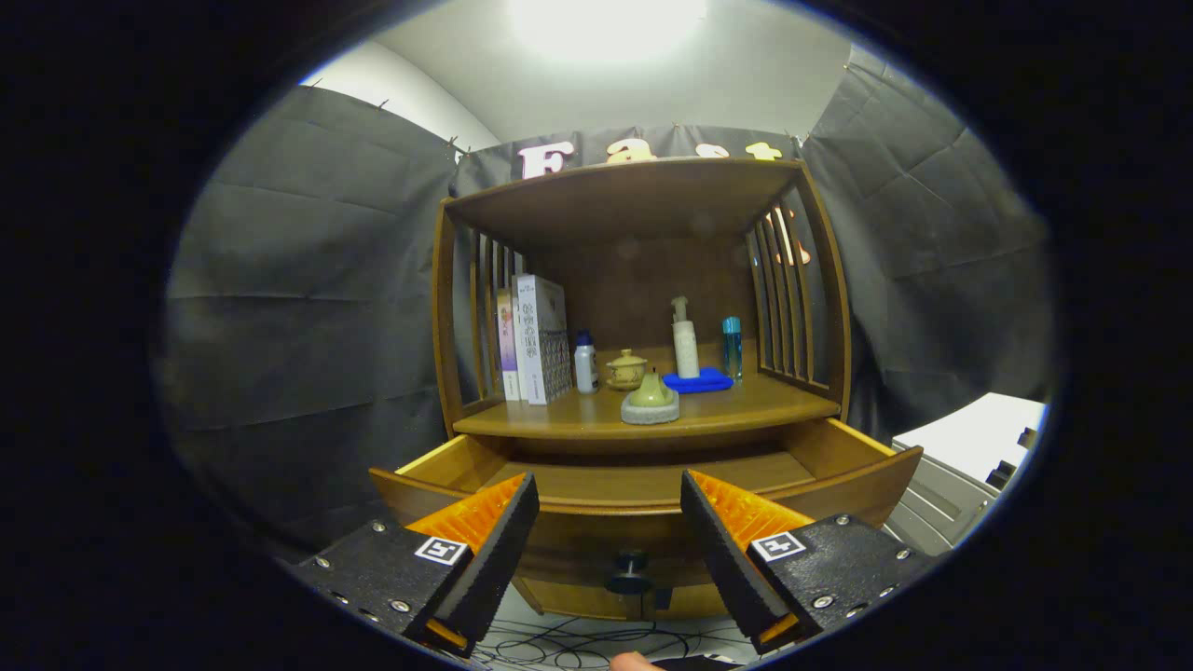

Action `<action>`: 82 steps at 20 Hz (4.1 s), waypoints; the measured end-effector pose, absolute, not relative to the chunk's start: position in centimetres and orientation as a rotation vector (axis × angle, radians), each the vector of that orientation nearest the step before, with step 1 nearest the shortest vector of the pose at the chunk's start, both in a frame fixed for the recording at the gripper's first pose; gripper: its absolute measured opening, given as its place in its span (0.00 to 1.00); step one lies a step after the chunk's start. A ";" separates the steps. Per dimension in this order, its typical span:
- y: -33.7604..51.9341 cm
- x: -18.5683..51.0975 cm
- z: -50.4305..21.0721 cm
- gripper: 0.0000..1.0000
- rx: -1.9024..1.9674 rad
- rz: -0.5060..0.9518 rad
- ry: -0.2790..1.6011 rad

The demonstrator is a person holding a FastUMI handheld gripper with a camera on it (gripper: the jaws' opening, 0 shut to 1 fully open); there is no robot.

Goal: Pull open the drawer, take out the items inside it, and place them on the countertop above the cabinet.

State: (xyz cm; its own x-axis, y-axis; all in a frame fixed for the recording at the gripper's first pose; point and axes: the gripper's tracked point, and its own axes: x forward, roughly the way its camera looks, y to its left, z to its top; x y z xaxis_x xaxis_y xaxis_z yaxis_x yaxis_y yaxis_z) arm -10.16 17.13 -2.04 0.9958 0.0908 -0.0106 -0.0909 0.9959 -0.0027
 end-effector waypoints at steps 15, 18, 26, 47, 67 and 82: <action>16.0 -8.3 -10.4 0.95 -0.028 0.048 0.085; 15.7 -7.2 -11.4 0.95 -0.037 0.038 0.109; 15.3 -5.7 -11.8 0.93 -0.029 -0.007 0.130; 14.8 -1.6 -11.2 0.93 -0.088 -0.053 0.129; 14.5 2.6 -10.8 0.93 -0.095 -0.054 0.126; 14.4 9.8 -10.4 0.93 -0.098 -0.067 0.080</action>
State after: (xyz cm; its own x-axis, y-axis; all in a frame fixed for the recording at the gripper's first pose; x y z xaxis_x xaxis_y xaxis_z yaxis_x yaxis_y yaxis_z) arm 9.76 14.43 -10.38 0.9946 -0.0708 -0.0765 0.0629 0.9930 -0.1003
